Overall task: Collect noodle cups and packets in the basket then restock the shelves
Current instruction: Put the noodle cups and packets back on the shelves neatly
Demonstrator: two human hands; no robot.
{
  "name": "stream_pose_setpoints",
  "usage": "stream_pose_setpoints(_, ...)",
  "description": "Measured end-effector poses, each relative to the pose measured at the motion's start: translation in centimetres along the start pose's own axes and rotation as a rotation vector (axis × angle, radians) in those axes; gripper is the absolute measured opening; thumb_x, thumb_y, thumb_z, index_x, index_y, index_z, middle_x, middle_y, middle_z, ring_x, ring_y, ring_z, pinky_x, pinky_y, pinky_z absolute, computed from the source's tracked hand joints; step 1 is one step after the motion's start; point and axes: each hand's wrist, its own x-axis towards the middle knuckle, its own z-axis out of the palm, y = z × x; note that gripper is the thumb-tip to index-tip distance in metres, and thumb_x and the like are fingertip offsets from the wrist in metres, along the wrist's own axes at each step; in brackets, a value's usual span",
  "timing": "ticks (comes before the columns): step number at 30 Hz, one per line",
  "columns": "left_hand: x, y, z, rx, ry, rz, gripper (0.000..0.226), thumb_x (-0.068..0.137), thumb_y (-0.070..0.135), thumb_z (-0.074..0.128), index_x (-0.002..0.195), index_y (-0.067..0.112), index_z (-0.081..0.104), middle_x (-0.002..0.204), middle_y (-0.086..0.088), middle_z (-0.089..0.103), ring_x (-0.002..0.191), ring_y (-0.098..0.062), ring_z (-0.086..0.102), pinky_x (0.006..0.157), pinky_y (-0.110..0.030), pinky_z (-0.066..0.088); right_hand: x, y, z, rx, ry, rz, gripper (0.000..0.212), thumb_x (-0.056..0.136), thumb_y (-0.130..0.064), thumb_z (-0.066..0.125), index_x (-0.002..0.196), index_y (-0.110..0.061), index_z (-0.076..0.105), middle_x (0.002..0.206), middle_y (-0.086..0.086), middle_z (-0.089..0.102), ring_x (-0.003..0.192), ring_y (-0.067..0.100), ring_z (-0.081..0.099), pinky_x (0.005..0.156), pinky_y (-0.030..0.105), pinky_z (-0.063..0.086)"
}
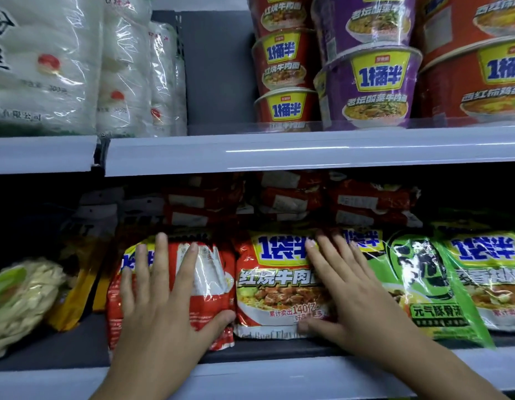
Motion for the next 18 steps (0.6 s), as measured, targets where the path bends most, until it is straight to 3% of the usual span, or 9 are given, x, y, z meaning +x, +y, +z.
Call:
stream_pose_setpoints(2, -0.6, 0.4, -0.3, -0.065, 0.065, -0.065, 0.095, 0.069, 0.087, 0.037, 0.139, 0.022, 0.040, 0.155, -0.017, 0.026, 0.142, -0.040, 0.026, 0.112, -0.058, 0.019, -0.6, -0.7, -0.2, 0.113, 0.071, 0.008, 0.102, 0.076, -0.087, 0.033, 0.153, -0.040, -0.014, 0.162, -0.013, -0.022, 0.149, 0.012, -0.021, 0.123, 0.034, -0.004)
stream_pose_setpoints(4, -1.1, 1.0, -1.1, -0.113, 0.109, -0.115, 0.074, 0.069, 0.084, 0.049, 0.113, 0.025, 0.051, 0.138, -0.013, 0.042, 0.128, -0.039, 0.042, 0.103, -0.061, 0.035, -1.2, -2.3, -0.4, 0.243, 0.174, 0.013, 0.093, 0.080, -0.081, 0.040, 0.154, -0.043, -0.001, 0.163, -0.017, -0.012, 0.151, 0.011, -0.014, 0.118, 0.041, 0.007)
stream_pose_setpoints(7, -2.0, 2.1, -2.3, -0.234, 0.154, -0.136, 0.034, 0.073, 0.057, 0.068, 0.086, 0.033, 0.048, 0.127, 0.001, 0.049, 0.115, -0.035, 0.056, 0.090, -0.058, 0.050, -1.8, -5.1, -0.1, 0.410, 0.259, -0.046, 0.074, 0.082, -0.072, 0.049, 0.148, -0.049, 0.025, 0.162, -0.021, 0.013, 0.151, 0.008, 0.008, 0.111, 0.047, 0.023)
stream_pose_setpoints(9, -2.8, 2.6, -3.1, -0.313, 0.189, -0.164, 0.026, 0.079, 0.041, 0.072, 0.078, 0.037, 0.046, 0.130, 0.012, 0.055, 0.103, -0.029, 0.065, 0.081, -0.053, 0.055, -2.0, -6.9, 0.3, 0.519, 0.239, -0.131, 0.062, 0.081, -0.072, 0.052, 0.138, -0.061, 0.031, 0.156, -0.032, 0.017, 0.146, -0.003, 0.014, 0.110, 0.039, 0.023)
stream_pose_setpoints(12, -3.8, 3.0, -4.8, -0.484, 0.310, -0.336, 0.016, 0.086, 0.040, 0.065, 0.081, 0.035, 0.051, 0.118, 0.034, 0.061, 0.088, -0.009, 0.067, 0.072, -0.036, 0.052, -2.0, -9.0, 0.6, 0.811, 0.031, -0.211, 0.049, 0.081, -0.065, 0.059, 0.122, -0.075, 0.034, 0.143, -0.047, 0.016, 0.136, -0.019, 0.016, 0.109, 0.015, 0.018)
stream_pose_setpoints(13, -4.0, 2.8, -5.3, -0.574, 0.393, -0.410, 0.015, 0.088, 0.041, 0.064, 0.083, 0.035, 0.052, 0.110, 0.035, 0.063, 0.087, -0.004, 0.066, 0.071, -0.034, 0.052, -1.8, -9.4, 0.7, 0.913, -0.038, -0.225, 0.045, 0.084, -0.060, 0.062, 0.121, -0.071, 0.038, 0.140, -0.046, 0.021, 0.133, -0.020, 0.023, 0.107, 0.011, 0.023)
stream_pose_setpoints(16, -4.3, 2.3, -7.9, -0.802, 0.615, -0.567, 0.020, 0.092, 0.020, 0.065, 0.079, 0.029, 0.054, 0.081, 0.009, 0.069, 0.066, 0.004, 0.063, 0.058, -0.014, 0.049, -0.9, -10.9, 0.2, 1.151, -0.194, -0.225, 0.033, 0.088, -0.046, 0.067, 0.115, -0.061, 0.052, 0.129, -0.041, 0.040, 0.121, -0.020, 0.039, 0.096, 0.005, 0.031)
stream_pose_setpoints(18, -4.7, 2.5, -9.6, -0.991, 0.675, -0.575, 0.019, 0.094, 0.015, 0.059, 0.080, 0.026, 0.055, 0.069, 0.003, 0.069, 0.057, 0.002, 0.063, 0.050, -0.011, 0.049, -0.2, -11.7, 0.0, 1.274, -0.210, -0.214, 0.035, 0.087, -0.046, 0.065, 0.116, -0.060, 0.051, 0.127, -0.040, 0.042, 0.121, -0.018, 0.042, 0.097, 0.011, 0.035)
